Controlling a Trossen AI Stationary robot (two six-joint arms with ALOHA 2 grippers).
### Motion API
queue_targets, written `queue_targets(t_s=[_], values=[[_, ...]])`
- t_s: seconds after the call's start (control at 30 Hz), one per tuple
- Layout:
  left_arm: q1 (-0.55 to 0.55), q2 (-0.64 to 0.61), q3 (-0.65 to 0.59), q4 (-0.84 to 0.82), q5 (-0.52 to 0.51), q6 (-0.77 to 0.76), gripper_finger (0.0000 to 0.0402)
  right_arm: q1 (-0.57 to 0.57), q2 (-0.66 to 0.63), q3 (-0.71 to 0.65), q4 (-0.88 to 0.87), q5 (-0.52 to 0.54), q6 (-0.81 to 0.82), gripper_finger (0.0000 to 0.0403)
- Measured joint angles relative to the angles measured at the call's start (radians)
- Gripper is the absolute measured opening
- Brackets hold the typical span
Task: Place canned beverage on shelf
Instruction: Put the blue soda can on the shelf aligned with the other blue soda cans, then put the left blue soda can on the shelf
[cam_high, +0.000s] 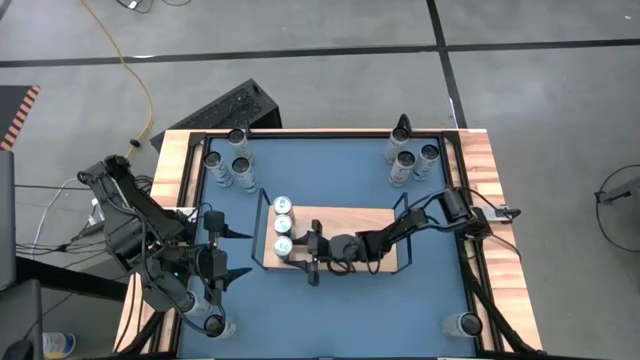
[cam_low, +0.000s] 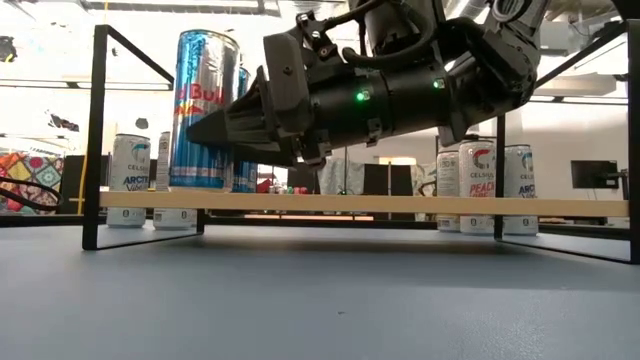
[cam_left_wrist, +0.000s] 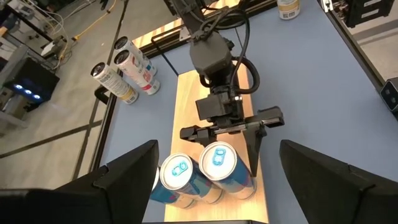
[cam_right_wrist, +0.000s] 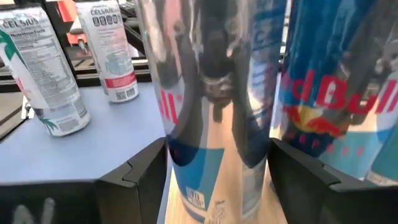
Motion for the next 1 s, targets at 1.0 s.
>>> queue_targets(t_s=[1.0], values=[[0.000,0.000,0.000,-0.002,0.036,-0.045,0.0320,0.020,-0.350,0.000,-0.715,0.073,0.052,0.0255]])
